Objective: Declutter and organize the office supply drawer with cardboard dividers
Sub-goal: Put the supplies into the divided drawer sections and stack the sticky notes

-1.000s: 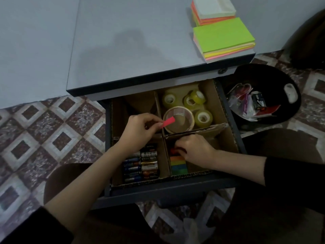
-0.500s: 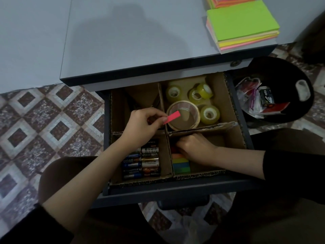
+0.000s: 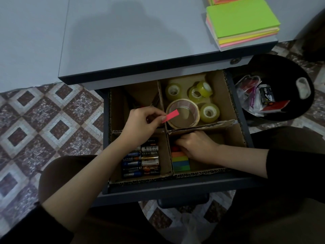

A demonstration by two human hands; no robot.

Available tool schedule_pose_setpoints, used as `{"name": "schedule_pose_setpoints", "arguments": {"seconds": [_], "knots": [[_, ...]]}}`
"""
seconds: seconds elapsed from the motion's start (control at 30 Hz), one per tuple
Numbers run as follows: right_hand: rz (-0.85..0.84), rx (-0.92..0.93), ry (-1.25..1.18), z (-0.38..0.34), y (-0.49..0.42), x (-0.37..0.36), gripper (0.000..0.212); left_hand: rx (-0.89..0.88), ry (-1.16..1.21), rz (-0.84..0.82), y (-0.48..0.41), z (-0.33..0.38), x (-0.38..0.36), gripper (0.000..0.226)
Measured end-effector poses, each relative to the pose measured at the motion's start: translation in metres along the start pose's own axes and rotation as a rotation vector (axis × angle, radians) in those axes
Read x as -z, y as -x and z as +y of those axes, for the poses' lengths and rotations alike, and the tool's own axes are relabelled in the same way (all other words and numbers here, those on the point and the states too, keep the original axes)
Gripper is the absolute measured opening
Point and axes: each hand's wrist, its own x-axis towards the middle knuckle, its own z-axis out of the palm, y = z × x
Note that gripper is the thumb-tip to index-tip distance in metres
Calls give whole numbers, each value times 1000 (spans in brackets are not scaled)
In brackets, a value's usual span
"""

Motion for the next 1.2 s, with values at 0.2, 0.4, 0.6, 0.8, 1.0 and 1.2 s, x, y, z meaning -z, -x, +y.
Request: {"name": "schedule_pose_setpoints", "arguments": {"seconds": [0.2,0.4,0.6,0.8,1.0,1.2], "knots": [[-63,-133,-84,-4,1,7,28,12,4,-3,0,-1,-1,16],[-76,-165,-140,-7,4,12,36,20,5,-3,0,0,-1,16],[-153,-170,-107,-10,4,16,28,18,2,-1,0,0,-2,16],[-84,-210,-214,-9,6,16,32,17,3,5,0,0,-2,16],[133,-109,-228,-13,13,23,29,22,8,8,0,1,-2,16],[74,-209,-307,-16,9,23,31,25,9,12,0,0,-3,15]]}}
